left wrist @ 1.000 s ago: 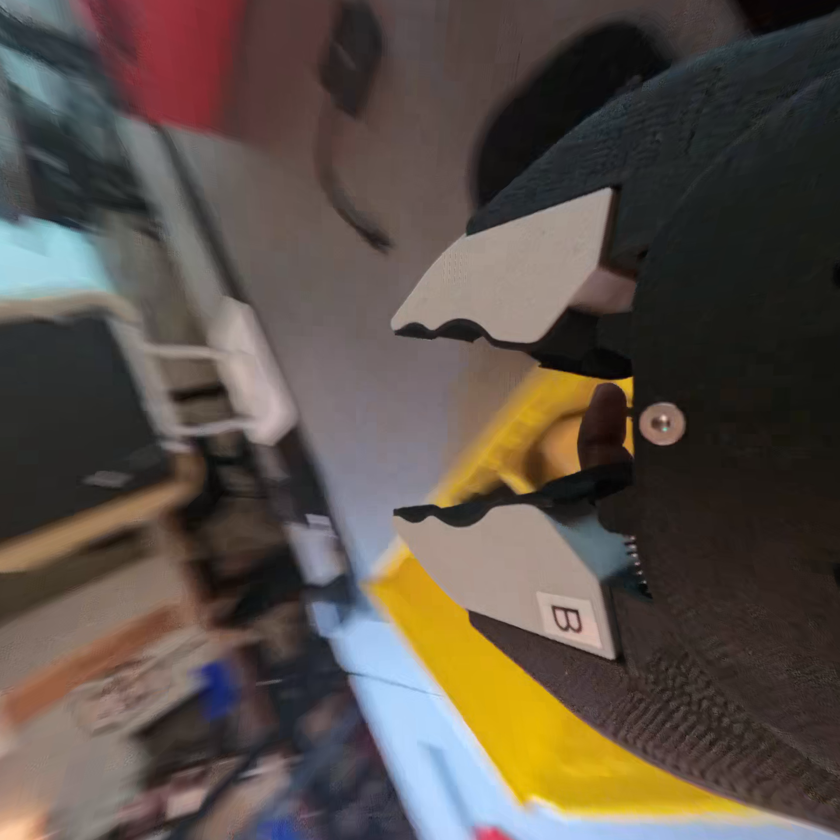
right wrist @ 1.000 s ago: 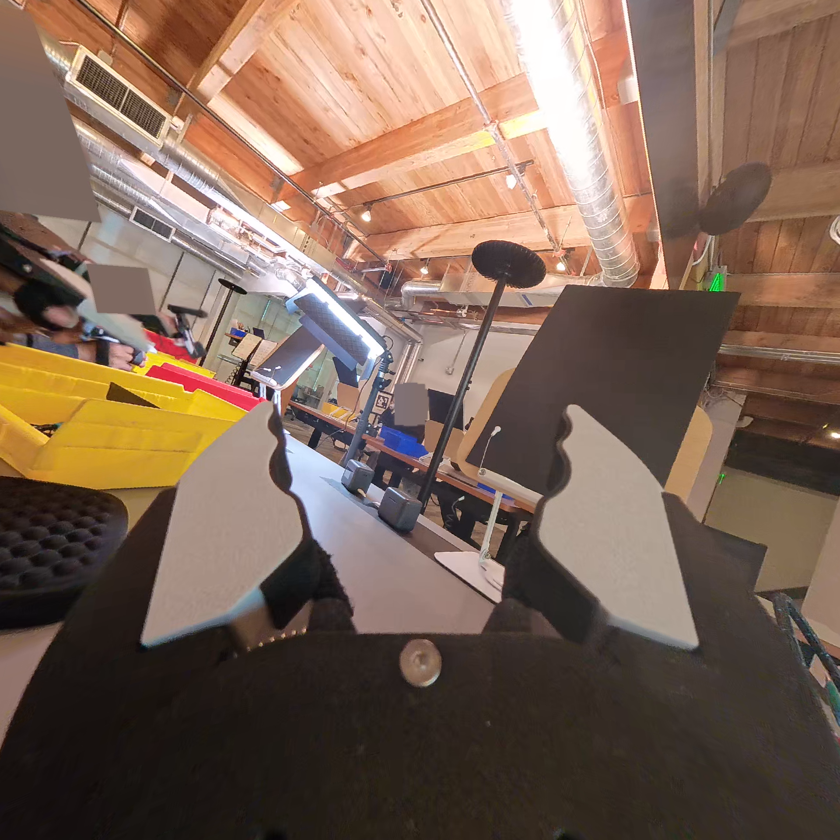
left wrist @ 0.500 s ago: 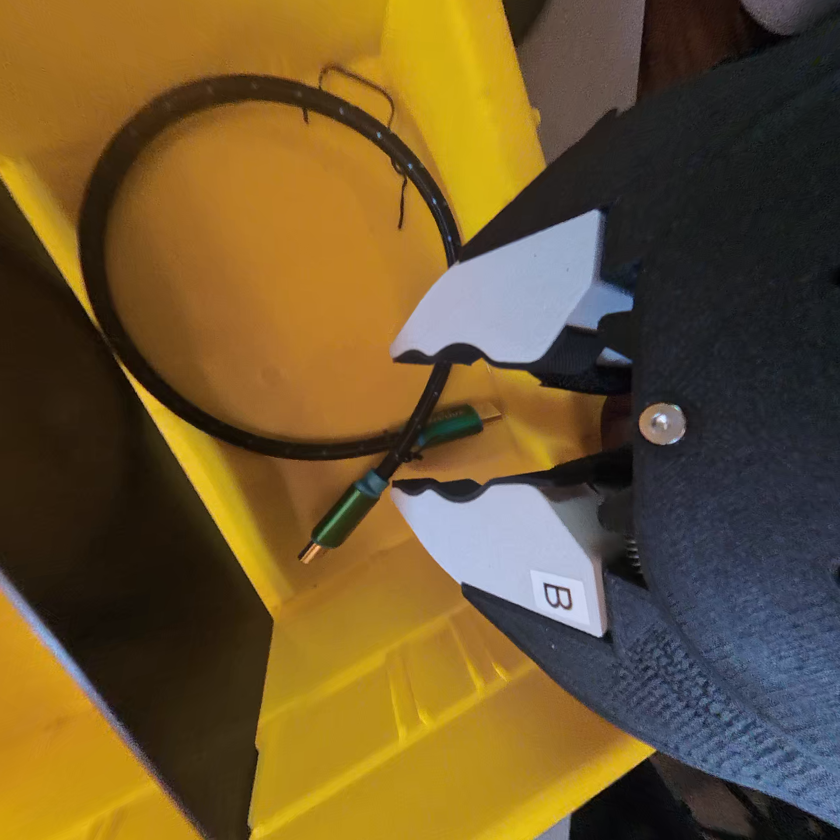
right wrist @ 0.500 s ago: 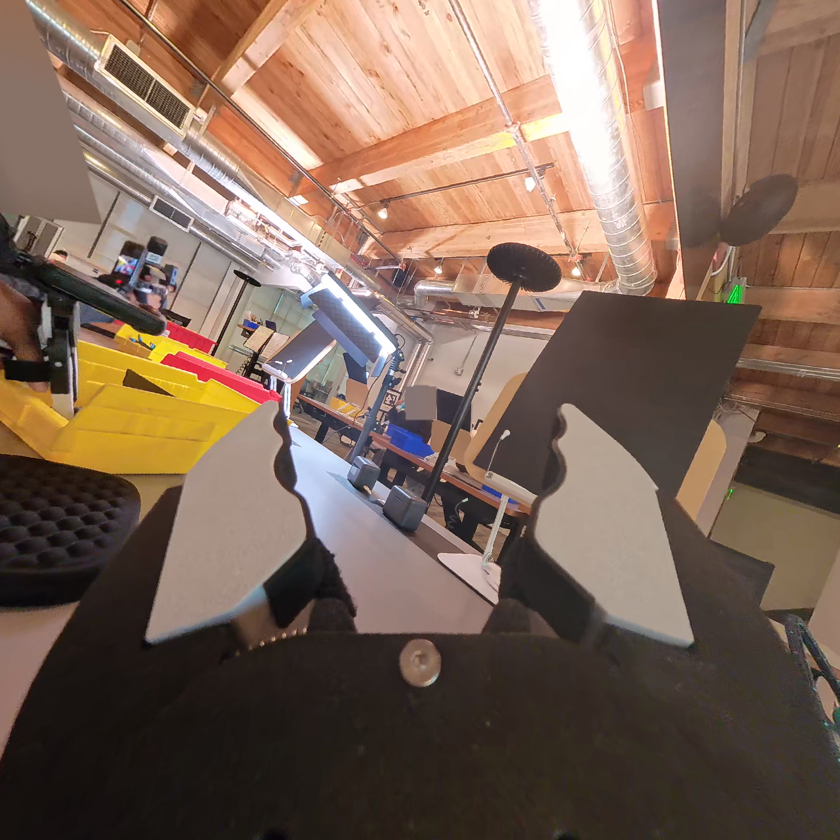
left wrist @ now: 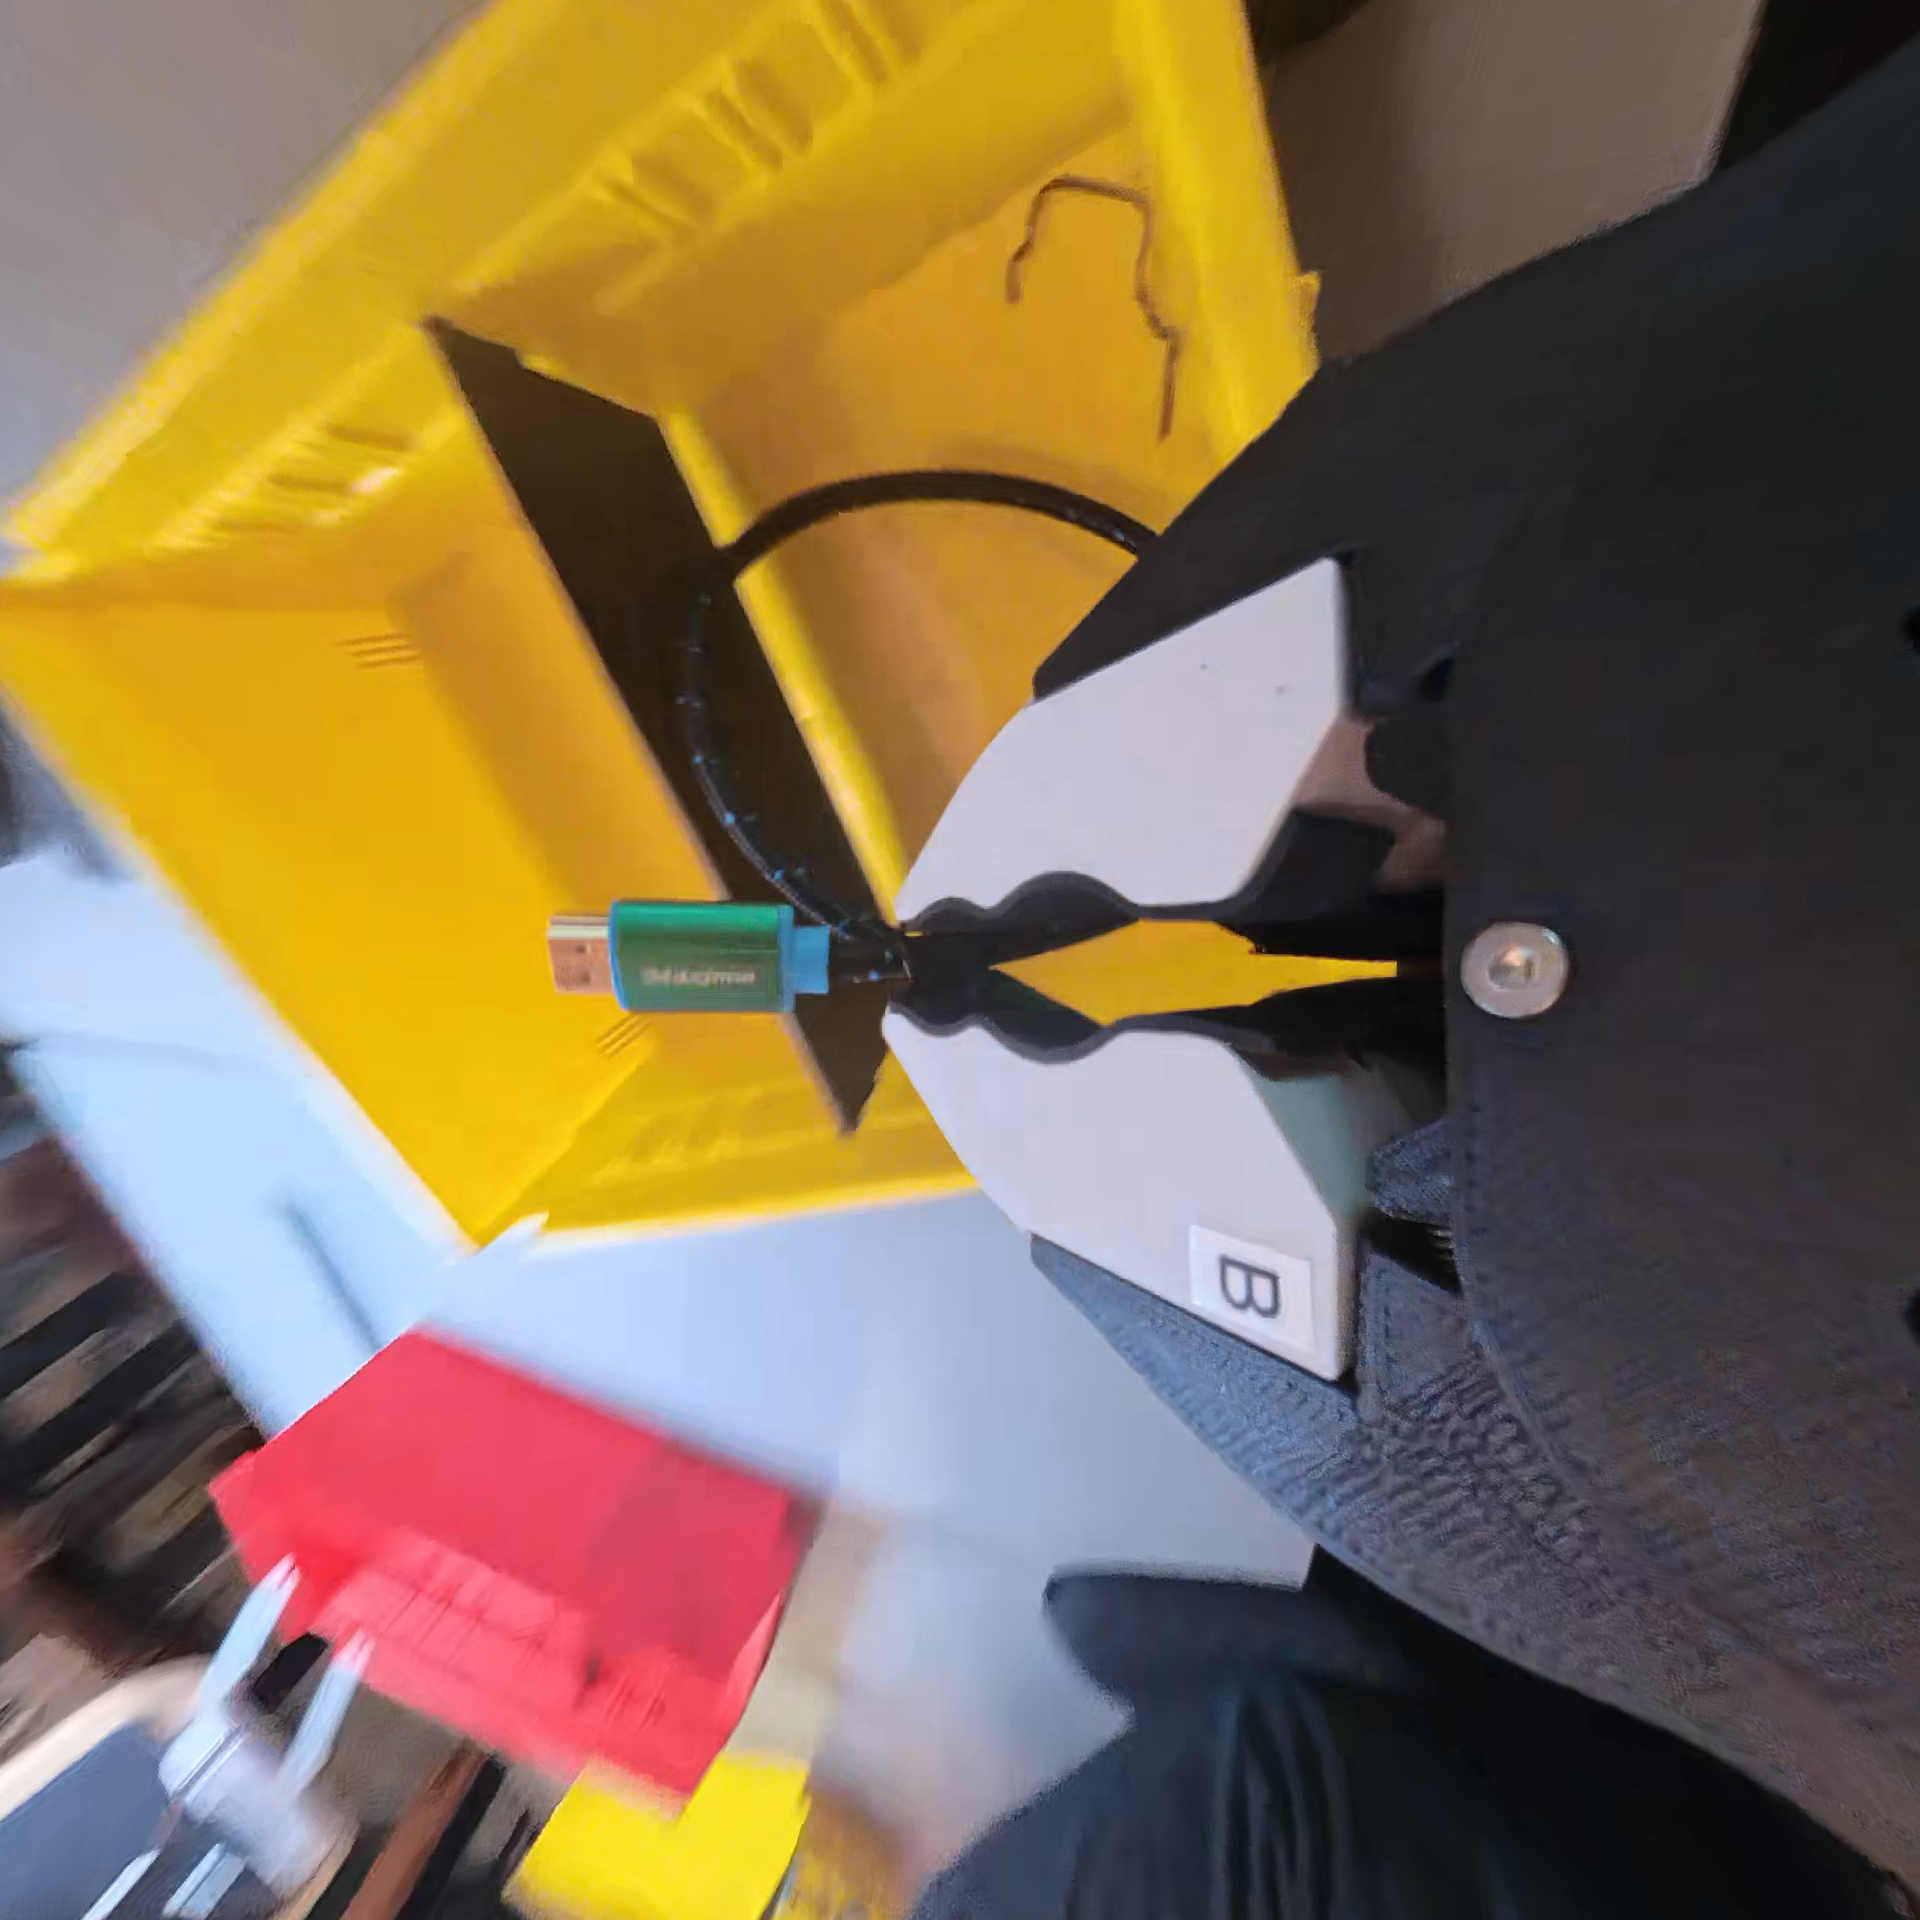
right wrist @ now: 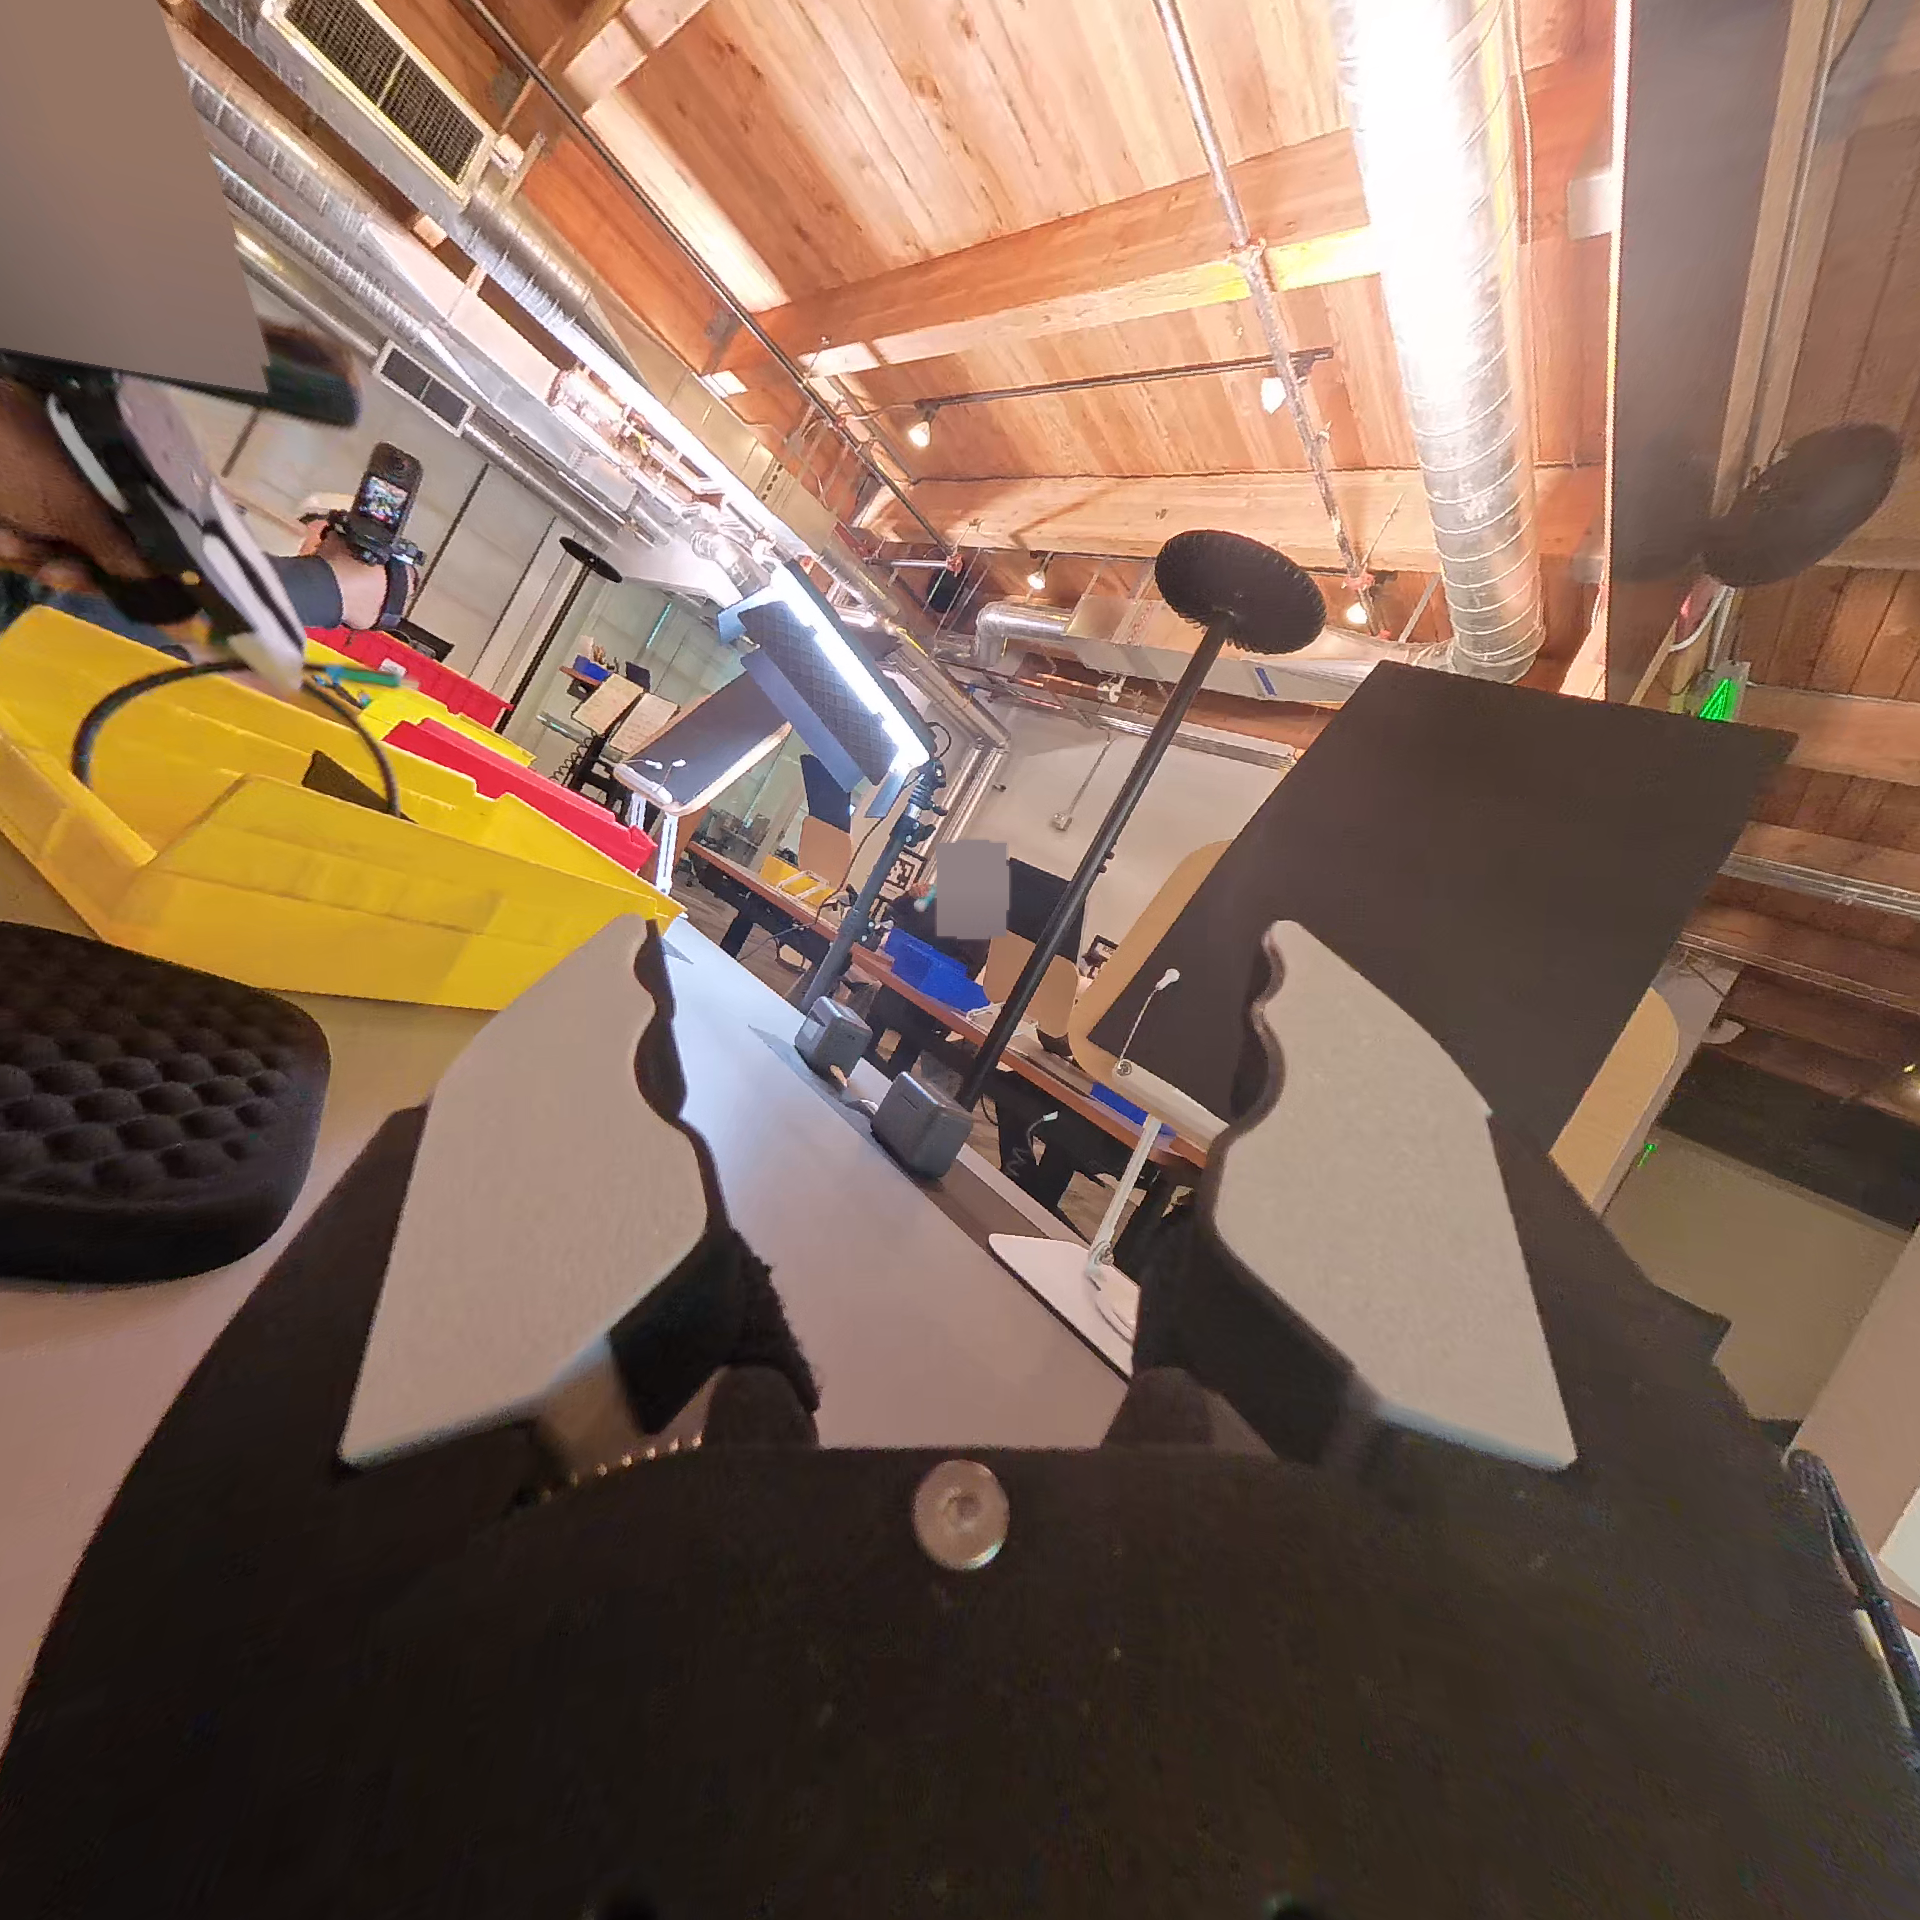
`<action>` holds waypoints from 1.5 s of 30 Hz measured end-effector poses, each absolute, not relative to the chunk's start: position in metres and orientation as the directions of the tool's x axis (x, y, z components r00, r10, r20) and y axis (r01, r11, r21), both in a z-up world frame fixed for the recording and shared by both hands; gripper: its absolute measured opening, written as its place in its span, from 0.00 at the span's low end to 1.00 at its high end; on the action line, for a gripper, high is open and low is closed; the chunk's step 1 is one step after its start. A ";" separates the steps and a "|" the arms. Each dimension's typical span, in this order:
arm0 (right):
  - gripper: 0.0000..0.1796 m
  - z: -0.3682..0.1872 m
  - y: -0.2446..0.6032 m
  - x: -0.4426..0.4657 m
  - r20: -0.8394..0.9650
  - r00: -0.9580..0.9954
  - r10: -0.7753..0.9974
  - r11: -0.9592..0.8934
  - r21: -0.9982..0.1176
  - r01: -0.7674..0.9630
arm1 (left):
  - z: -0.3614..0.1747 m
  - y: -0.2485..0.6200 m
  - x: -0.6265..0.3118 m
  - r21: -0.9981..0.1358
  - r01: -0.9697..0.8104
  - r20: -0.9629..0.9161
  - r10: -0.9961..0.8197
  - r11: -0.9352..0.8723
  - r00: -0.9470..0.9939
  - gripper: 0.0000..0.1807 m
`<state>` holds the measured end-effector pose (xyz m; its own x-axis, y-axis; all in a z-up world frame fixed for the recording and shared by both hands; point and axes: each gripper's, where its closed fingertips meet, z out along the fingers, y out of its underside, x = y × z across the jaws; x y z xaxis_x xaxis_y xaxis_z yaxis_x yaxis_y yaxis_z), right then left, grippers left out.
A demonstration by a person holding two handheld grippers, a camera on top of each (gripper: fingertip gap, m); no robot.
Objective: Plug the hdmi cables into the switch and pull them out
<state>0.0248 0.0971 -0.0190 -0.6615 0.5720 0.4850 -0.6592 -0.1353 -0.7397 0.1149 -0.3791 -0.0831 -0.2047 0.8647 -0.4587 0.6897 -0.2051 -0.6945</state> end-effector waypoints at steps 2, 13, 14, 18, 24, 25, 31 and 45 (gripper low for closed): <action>0.57 -0.019 0.097 0.025 0.481 -0.667 0.569 -0.138 -0.743 -0.655 | -0.045 -0.378 0.115 -0.720 0.601 -0.584 0.770 -0.347 -0.256 0.06; 0.50 -0.033 0.085 0.030 0.509 -0.703 0.496 -0.111 -0.766 -0.633 | 0.092 -0.163 0.094 -0.423 -0.404 -0.631 0.583 -0.811 -0.512 0.05; 0.49 -0.033 0.085 0.030 0.504 -0.709 0.493 -0.116 -0.770 -0.628 | 0.086 -0.137 0.085 -0.403 -0.452 -0.644 0.598 -0.796 -0.478 0.05; 0.42 -0.028 0.089 0.032 0.494 -0.711 0.500 -0.144 -0.762 -0.631 | 0.047 -0.045 0.037 -0.212 -0.483 -0.789 0.441 -0.849 -0.428 0.06; 0.32 -0.032 0.088 0.034 0.433 -0.779 0.453 -0.176 -0.813 -0.554 | -0.013 0.026 -0.022 -0.104 -0.503 -0.897 0.300 -0.858 -0.325 0.05; 0.31 -0.035 0.086 0.032 0.376 -0.822 0.428 -0.201 -0.847 -0.492 | -0.023 0.030 -0.026 -0.101 -0.502 -0.903 0.291 -0.859 -0.316 0.06; 0.27 -0.057 0.073 0.008 -0.110 -0.957 0.268 -0.289 -0.957 0.029 | -0.058 0.051 -0.023 0.069 -0.494 -0.932 0.121 -0.867 -0.341 0.06; 0.06 -0.066 0.071 -0.010 -0.340 -0.919 0.200 -0.274 -0.920 0.280 | -0.058 0.013 -0.046 0.007 -0.416 -0.950 0.124 -0.909 -0.287 0.06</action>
<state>-0.0100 0.0711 -0.0657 -0.9189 0.2005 -0.3397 0.2803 -0.2742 -0.9199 -0.0463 0.0131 -0.0584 -0.2869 0.1237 -0.9499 -0.4161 -0.9093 0.0073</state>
